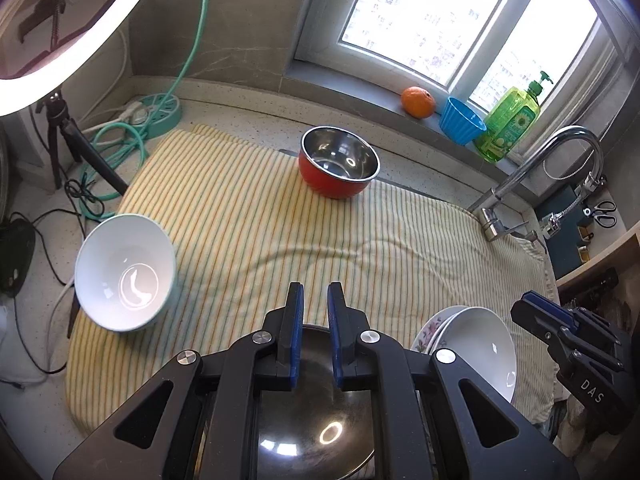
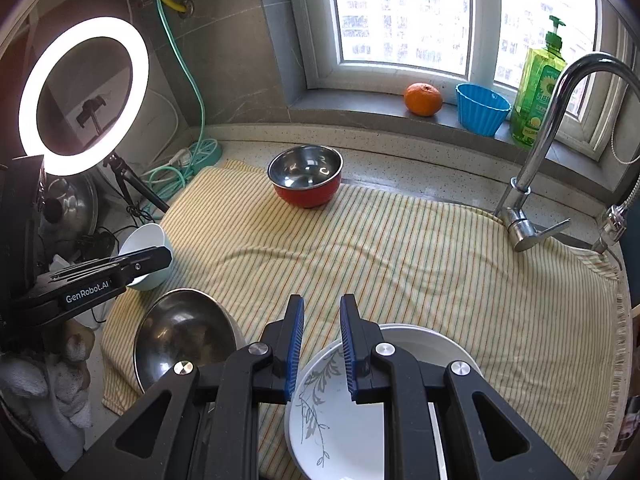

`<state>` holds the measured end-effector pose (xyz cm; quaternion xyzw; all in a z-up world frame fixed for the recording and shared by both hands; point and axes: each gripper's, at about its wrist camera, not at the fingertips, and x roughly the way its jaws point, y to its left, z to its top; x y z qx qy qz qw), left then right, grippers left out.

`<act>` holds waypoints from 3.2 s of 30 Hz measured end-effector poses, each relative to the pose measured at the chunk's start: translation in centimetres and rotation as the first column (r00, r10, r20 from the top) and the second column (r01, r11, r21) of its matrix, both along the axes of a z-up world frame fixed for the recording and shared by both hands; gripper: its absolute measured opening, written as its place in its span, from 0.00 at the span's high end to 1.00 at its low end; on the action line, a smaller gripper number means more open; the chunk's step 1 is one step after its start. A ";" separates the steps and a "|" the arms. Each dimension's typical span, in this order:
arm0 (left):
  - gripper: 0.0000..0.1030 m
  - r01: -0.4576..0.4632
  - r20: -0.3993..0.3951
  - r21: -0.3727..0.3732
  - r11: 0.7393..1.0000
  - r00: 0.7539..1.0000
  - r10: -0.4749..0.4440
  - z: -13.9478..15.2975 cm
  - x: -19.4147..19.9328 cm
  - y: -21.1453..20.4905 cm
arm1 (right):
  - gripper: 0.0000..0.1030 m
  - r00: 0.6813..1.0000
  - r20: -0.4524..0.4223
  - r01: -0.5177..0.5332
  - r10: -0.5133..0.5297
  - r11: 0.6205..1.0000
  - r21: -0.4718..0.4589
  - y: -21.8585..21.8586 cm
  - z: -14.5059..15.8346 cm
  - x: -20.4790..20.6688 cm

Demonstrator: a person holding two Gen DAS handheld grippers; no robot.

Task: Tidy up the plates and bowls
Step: 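Move both grippers away from the steel bowl toward the red bowl, then position both grippers on either side of the red bowl rim, then close both grippers on the red bowl rim, then lift the red bowl with both grippers and carry it toward the steel bowl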

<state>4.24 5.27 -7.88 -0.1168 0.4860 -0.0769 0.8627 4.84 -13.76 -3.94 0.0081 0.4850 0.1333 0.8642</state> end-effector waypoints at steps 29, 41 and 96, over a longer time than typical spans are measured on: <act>0.90 -0.008 -0.058 0.053 0.999 0.998 0.011 -1.1 15.1 -1.1 | 0.80 0.999 -0.052 0.001 0.001 0.999 0.041 -1.7 -1.6 18.8; 0.90 -0.018 -0.126 0.041 0.999 0.992 0.023 -4.2 18.5 -0.7 | 0.80 0.992 -0.114 -0.046 0.050 0.998 0.042 0.9 -5.7 22.6; 0.96 -0.021 -0.147 0.013 1.000 0.989 0.023 -6.7 19.7 -0.9 | 0.95 0.947 -0.318 0.040 0.030 0.977 0.211 1.6 -11.9 25.0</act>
